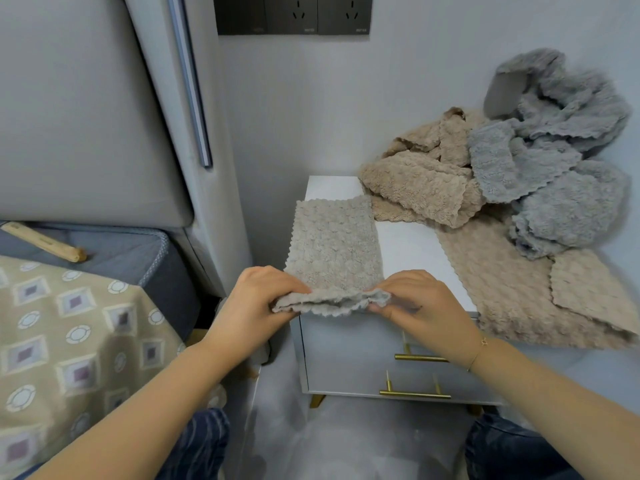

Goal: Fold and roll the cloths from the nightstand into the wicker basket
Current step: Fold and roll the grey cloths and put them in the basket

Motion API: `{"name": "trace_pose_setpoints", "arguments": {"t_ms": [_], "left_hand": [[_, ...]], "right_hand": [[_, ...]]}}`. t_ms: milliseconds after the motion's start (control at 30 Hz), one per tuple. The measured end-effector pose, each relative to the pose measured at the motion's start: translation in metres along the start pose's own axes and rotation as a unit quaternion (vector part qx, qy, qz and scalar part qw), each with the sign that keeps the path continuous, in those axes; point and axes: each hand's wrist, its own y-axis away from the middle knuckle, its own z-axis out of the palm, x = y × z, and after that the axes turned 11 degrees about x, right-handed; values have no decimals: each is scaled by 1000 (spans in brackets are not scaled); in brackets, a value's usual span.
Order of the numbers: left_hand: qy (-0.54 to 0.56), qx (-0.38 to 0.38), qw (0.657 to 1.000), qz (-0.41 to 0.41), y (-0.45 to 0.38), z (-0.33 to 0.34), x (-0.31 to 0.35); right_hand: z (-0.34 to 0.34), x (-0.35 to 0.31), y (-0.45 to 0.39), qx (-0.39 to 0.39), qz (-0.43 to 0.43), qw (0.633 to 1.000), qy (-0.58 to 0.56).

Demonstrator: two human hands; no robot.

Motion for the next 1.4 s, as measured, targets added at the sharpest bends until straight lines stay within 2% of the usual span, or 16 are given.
{"name": "trace_pose_setpoints", "arguments": {"t_ms": [67, 167, 267, 367, 500, 633, 733, 800, 833, 900, 967, 1000, 1067, 1200, 1300, 1400], "left_hand": [[52, -16, 993, -106, -6, -3, 5], [122, -34, 961, -247, -11, -5, 6], [153, -21, 937, -312, -16, -2, 2], [182, -14, 912, -367, -20, 2, -2], [205, -1, 875, -438, -24, 7, -5], [170, 17, 865, -471, -26, 12, -9], [106, 38, 888, -446, -25, 15, -10], [64, 61, 914, -397, -24, 12, -9], [32, 71, 931, -356, -24, 10, -10], [-74, 51, 971, -223, -26, 5, -13], [-126, 14, 986, -109, -30, 2, -18], [-125, -7, 989, -81, -30, 0, -20], [-113, -44, 991, -60, -28, 1, -26], [-101, -81, 990, -56, -20, -3, -34], [-92, -108, 988, -61, -17, -7, -34], [-82, -135, 985, -73, -13, -7, -28]], "right_hand": [[-1, -3, -5, 8, 57, 998, -28], [0, -5, -11, 12, 144, 986, -86], [3, -7, -16, 34, 193, 975, -104], [9, -3, -18, 66, 220, 970, -75], [15, 4, -22, 76, 273, 955, -89], [17, 7, -28, 56, 291, 955, -22], [15, 5, -29, 61, 237, 969, 34], [13, 5, -31, 66, 161, 983, 58], [12, 6, -31, 63, 117, 989, 70], [10, 10, -31, 47, 38, 993, 99], [9, 15, -32, 24, -26, 991, 130], [8, 17, -31, 15, -50, 988, 142], [7, 21, -29, -4, -68, 985, 157], [2, 21, -23, -70, -18, 987, 143], [-2, 21, -17, -120, -12, 982, 143], [-2, 20, -14, -131, -3, 982, 138]]}}
